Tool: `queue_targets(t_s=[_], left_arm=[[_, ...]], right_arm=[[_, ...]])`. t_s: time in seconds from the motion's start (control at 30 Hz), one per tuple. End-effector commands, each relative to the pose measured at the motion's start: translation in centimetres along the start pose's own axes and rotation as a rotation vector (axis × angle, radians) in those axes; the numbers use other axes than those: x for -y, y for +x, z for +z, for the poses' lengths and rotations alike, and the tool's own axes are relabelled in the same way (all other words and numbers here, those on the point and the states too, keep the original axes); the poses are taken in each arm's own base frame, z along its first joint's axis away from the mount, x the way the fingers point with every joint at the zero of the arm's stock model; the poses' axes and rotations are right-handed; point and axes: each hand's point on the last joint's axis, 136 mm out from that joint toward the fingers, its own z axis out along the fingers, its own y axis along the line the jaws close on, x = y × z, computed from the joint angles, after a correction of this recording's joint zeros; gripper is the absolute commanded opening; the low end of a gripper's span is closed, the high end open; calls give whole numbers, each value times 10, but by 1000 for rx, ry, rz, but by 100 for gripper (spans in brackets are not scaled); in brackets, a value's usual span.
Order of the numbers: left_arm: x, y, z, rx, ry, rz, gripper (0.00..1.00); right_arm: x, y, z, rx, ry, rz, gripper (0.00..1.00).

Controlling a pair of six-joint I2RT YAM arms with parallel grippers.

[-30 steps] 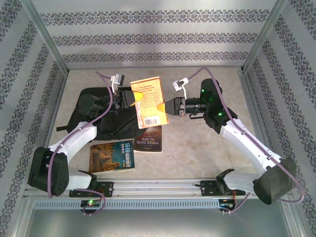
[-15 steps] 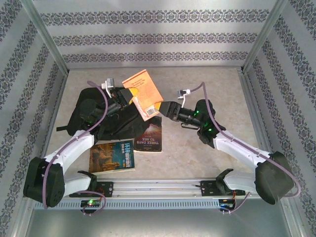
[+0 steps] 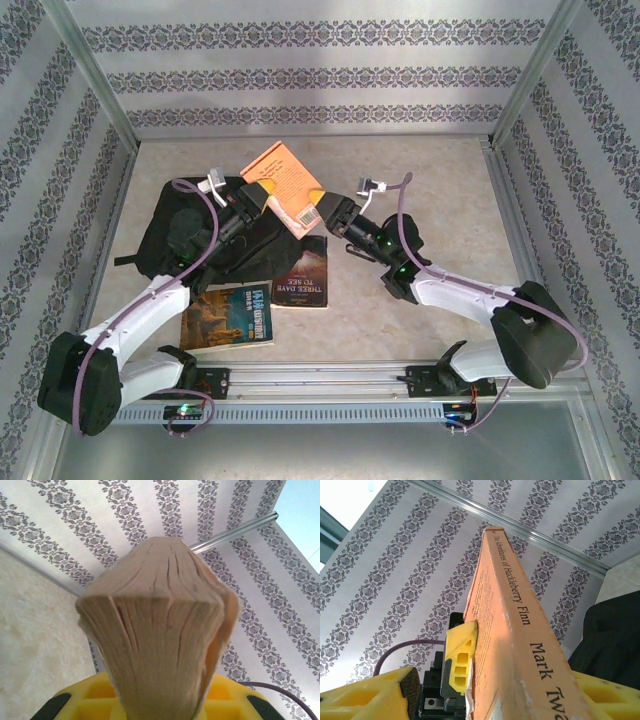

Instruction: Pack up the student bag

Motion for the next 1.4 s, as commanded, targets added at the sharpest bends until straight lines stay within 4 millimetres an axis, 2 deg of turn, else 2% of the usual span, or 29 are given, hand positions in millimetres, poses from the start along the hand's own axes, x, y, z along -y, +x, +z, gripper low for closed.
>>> queue_targets(t_s=[0.0,0.13,0.3,0.37,0.47,0.5,0.57,0.63,0.67,0.73,0.83,0.97,1.07,1.2,1.37], left_arm=[[13,-6,-6,49,27,45,0],[11,-7,-5,53,19,47,0],[8,-5,-4,55,11,38,0],[8,-3,-3,44,8,40,0],[5,2,-1,13,-3,41,0],[2,4,-1,1,-12,47,3],[-3,10,-2,-33,-49,78,20],[-11,16,-3,-96,-138,158,42],[-16,17,-4,-127,-194,204,49],[-33,16,-8,-192,-360,308,58],[-54,16,-10,-326,-542,461,65],[-92,37,-8,-603,-710,583,71],[-118,53,-12,-799,-816,639,74],[-138,60,-12,-903,-888,721,76],[-154,61,-5,-935,-926,744,75]], right_arm=[[-27,-1,3,27,-108,3,67],[-18,6,5,15,-91,18,68],[-13,17,13,-14,-107,58,61],[-12,18,13,-12,-122,72,49],[-6,10,10,17,-121,75,19],[-3,5,7,25,-111,71,12],[6,-7,-2,42,-69,66,4],[22,-21,-16,55,21,56,1],[32,-26,-23,49,82,49,0],[53,-32,-43,27,246,12,0],[70,-34,-72,-20,475,-132,0],[76,-47,-110,-57,730,-288,0],[84,-55,-131,-74,840,-226,0],[98,-56,-143,-103,835,-77,0],[112,-48,-147,-138,837,-22,0]])
